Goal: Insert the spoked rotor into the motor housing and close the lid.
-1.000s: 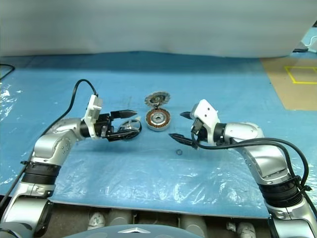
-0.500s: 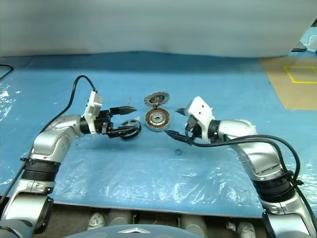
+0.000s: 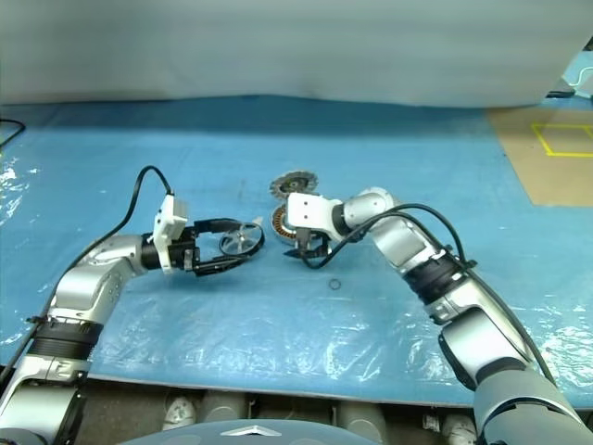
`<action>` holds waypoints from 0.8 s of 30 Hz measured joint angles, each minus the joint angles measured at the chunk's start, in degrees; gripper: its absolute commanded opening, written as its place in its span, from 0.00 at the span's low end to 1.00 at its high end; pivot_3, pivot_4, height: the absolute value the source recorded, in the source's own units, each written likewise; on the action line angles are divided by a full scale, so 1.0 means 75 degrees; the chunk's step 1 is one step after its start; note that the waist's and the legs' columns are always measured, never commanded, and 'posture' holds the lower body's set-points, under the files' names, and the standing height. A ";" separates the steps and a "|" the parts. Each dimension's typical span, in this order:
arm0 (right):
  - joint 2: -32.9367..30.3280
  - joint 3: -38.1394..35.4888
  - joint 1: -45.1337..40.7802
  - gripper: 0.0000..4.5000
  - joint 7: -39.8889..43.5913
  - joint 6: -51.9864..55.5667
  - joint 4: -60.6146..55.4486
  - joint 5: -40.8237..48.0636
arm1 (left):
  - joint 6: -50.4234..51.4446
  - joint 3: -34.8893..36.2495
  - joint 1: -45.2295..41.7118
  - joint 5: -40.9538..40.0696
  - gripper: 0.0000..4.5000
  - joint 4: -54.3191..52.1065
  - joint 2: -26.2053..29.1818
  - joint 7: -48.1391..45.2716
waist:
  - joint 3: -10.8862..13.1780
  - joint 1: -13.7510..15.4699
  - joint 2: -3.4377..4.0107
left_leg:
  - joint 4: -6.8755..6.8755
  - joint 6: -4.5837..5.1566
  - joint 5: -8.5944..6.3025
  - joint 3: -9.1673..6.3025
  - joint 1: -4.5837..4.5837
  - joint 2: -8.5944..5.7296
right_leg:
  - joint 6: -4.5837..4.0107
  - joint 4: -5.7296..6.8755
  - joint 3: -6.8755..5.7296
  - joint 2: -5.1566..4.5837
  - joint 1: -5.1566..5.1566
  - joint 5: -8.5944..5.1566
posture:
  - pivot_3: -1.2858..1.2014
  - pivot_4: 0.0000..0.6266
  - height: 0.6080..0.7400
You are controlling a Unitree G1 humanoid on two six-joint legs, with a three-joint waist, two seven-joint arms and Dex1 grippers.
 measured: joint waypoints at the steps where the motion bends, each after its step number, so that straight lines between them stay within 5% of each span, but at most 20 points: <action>1: 0.0036 0.0039 -0.0114 1.00 0.0160 -0.0233 0.0285 -0.0091 | -0.0001 0.0010 0.0120 0.0000 1.00 -0.0078 0.0002 0.0047 | 0.0000 -0.0003 0.0000 | 0.0000 0.0000 0.0000 -0.0002 -0.0001 0.0002 | 0.0000 0.0001 -0.0002 0.0001 -0.0001 0.0000 | 0.52 0.24 1.00; 9: 0.0570 0.0094 -0.0881 1.00 0.0694 -0.1596 0.2424 -0.0787 | 0.0014 0.0207 0.0725 -0.0100 1.00 -0.0673 0.0020 0.0364 | 0.0000 -0.0016 -0.0002 | 0.0024 0.0002 -0.0001 -0.0003 -0.0001 0.0013 | -0.0012 0.0017 -0.0012 0.0002 0.0000 -0.0005 | 0.52 0.24 1.00; 24: 0.0565 -0.0317 -0.0976 1.00 0.1416 -0.1810 0.2701 -0.0960 | 0.0031 0.0267 0.0817 -0.0183 1.00 -0.0871 -0.0089 0.0537 | -0.0001 0.0001 -0.0003 | 0.0034 0.0009 -0.0001 -0.0003 -0.0002 0.0014 | -0.0013 0.0023 -0.0012 0.0001 0.0003 -0.0004 | 0.52 0.24 1.00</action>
